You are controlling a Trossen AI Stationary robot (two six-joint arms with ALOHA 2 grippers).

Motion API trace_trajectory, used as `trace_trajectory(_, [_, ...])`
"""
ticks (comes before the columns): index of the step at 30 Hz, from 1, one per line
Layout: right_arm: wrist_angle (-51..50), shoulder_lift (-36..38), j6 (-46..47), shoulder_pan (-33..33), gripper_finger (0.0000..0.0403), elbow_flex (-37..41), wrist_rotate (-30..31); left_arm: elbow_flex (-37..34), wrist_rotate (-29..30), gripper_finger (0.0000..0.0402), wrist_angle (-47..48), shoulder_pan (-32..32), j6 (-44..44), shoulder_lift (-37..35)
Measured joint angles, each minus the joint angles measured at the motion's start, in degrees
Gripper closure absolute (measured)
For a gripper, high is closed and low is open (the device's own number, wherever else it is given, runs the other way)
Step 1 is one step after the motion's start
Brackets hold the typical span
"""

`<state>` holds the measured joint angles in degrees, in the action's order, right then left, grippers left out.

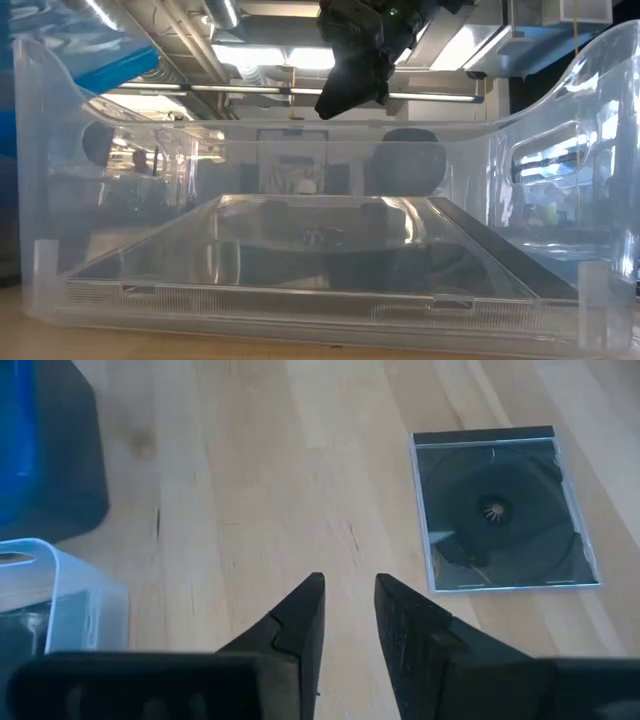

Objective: Pick & place jewel cases by type
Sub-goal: Put the left blue CD case into the black bin

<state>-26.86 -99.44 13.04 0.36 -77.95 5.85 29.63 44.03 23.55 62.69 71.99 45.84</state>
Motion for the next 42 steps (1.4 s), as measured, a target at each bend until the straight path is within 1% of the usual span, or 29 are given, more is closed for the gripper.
trace_trajectory(3, [-0.02,0.0,-0.12,-0.01,0.0307,0.0,0.0,0.0,0.16,0.036,0.03,0.51,0.34,0.79])
trace_trajectory(11, [-0.02,0.0,-0.22,-0.02,0.0307,0.0,0.0,0.0,1.4,0.0333,0.03,0.6,-0.33,0.7])
trace_trajectory(16, [-0.02,0.0,-1.41,-0.02,0.0307,0.0,0.0,0.0,2.83,0.033,-0.09,0.6,-0.51,0.68])
trace_trajectory(26, [-0.56,0.0,-1.56,-0.02,0.0307,0.0,0.0,1.91,3.12,0.0325,-0.64,0.6,-5.15,-0.07])
trace_trajectory(29, [-0.85,0.0,-1.73,-0.02,0.0307,0.0,0.0,2.1,3.05,0.031,-0.06,0.6,-5.24,-0.11])
trace_trajectory(34, [-0.87,0.0,-1.75,-0.02,0.0307,0.0,0.0,2.1,3.35,0.0266,2.97,-0.14,-4.02,-0.02])
trace_trajectory(38, [-0.85,0.0,-1.75,-0.02,0.0307,0.0,0.0,2.1,3.28,0.0234,3.01,-0.84,-9.1,-1.14])
trace_trajectory(42, [-0.86,0.0,-1.75,-0.02,0.0307,0.0,-0.01,2.1,3.95,0.0217,2.99,-1.51,-13.56,-3.74])
